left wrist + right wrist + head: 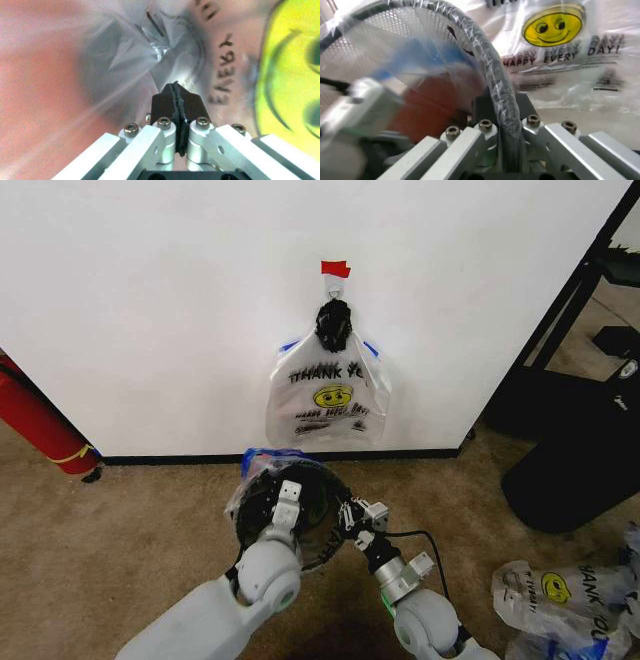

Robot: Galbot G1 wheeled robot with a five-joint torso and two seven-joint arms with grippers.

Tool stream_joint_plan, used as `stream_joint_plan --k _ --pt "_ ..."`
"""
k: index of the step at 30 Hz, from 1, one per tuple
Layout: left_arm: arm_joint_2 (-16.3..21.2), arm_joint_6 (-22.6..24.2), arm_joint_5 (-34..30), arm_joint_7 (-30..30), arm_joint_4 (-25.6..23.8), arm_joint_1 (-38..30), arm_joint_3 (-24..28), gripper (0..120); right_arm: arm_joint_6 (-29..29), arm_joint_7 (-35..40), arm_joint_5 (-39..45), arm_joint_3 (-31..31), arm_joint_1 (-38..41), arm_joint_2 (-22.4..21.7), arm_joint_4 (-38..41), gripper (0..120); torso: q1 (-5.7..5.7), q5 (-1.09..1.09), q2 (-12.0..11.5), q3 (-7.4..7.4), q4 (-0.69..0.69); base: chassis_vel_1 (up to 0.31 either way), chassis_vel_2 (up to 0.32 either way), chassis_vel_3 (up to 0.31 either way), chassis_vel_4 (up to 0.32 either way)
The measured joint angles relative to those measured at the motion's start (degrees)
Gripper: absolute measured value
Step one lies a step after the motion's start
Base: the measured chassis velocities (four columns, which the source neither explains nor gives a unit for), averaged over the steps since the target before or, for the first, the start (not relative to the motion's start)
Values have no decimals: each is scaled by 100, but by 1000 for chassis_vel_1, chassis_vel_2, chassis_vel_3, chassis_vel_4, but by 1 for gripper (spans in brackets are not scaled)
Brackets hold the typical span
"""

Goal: Pick up the garbage bag from the wall and place it over the trash bin.

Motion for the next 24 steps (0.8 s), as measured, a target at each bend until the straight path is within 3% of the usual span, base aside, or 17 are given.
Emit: stream_joint_plan --k 11,24 --pt "1 209 56 -56 -173 176 164 0 411 -176 -615 75 3 106 -143 0 0 0 0 0 0 0 0 0 0" --pt "-188 265 609 -102 885 -306 278 0 818 -514 -774 187 -121 -17 34 0 0 0 0 1 -1 0 0 0 0"
